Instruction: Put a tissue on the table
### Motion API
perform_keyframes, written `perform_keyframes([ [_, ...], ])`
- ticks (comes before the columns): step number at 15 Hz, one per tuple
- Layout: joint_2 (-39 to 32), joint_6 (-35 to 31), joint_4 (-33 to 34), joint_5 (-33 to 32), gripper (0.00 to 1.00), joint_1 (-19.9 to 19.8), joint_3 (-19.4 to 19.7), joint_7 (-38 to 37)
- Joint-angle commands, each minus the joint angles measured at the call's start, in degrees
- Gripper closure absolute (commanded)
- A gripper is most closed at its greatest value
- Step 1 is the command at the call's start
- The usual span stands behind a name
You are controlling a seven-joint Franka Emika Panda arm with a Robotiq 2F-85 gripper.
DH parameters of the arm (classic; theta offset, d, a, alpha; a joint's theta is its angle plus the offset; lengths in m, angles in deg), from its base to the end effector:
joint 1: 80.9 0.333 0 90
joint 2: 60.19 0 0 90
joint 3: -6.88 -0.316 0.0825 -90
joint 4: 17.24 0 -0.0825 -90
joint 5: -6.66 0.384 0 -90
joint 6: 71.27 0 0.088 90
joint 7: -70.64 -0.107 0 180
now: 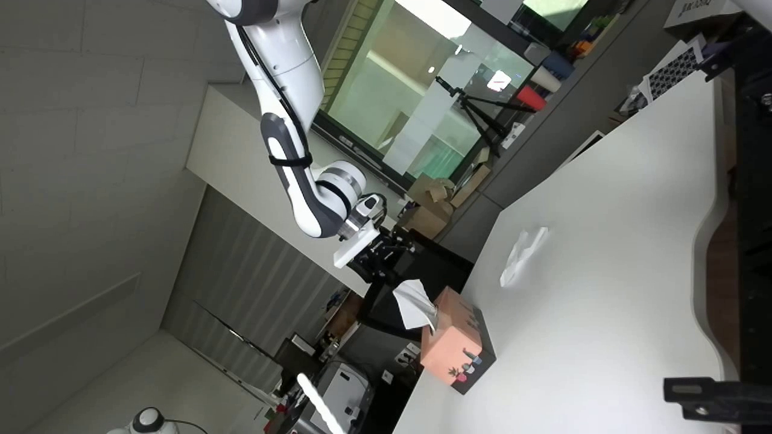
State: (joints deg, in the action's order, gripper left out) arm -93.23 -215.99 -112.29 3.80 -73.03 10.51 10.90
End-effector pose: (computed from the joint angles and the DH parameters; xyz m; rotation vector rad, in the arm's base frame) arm 0.7071 0.0592 0.3043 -2.7034 1.3341 -0.4287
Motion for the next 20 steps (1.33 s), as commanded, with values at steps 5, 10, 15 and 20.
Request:
perform_keyframes([
  [5,-6.62,7.74,14.60,7.56,0.00,-1.90,1.04,-3.08],
  [10,-12.36,14.13,24.49,13.80,0.00,-2.90,-0.68,-4.78],
  [15,-18.93,20.79,35.14,16.31,0.00,-2.63,-1.65,-8.03],
  [20,-24.97,21.53,43.94,15.50,0.00,-2.71,-1.39,-11.70],
])
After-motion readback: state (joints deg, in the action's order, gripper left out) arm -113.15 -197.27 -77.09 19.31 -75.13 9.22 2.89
